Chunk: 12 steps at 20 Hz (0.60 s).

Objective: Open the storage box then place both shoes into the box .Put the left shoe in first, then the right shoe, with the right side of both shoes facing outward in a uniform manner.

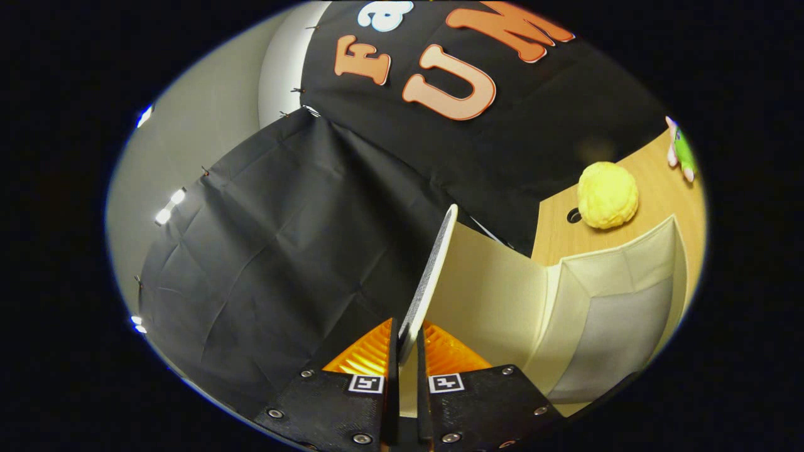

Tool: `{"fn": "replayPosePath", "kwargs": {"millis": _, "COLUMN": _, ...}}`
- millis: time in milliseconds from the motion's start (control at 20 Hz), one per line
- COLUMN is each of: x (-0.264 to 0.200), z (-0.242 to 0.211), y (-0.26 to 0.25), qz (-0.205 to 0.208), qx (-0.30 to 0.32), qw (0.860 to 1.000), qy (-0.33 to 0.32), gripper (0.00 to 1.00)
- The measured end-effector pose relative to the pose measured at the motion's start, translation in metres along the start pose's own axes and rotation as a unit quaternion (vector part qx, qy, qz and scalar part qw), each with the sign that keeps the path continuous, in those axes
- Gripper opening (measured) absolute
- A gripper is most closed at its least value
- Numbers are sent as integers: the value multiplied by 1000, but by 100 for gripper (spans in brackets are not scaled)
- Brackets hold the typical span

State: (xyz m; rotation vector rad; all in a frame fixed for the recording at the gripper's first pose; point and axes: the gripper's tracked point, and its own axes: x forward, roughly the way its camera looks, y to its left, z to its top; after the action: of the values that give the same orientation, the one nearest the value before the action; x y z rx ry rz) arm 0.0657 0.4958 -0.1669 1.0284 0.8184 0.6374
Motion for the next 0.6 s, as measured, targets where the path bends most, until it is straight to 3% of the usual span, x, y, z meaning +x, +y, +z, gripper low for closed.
{"fn": "replayPosePath", "kwargs": {"millis": 300, "x": 41, "z": -17, "y": 4, "qz": -16, "qx": 21, "qw": 999, "qy": 20, "gripper": 13}}
{"fn": "replayPosePath", "kwargs": {"millis": 400, "x": 41, "z": -24, "y": -1, "qz": -27, "qx": 21, "qw": 999, "qy": 24, "gripper": 21}}
{"fn": "replayPosePath", "kwargs": {"millis": 450, "x": 43, "z": -25, "y": -3, "qz": -27, "qx": 20, "qw": 999, "qy": 29, "gripper": 33}}
{"fn": "replayPosePath", "kwargs": {"millis": 600, "x": 34, "z": -28, "y": -8, "qz": -41, "qx": -10, "qw": 998, "qy": 42, "gripper": 48}}
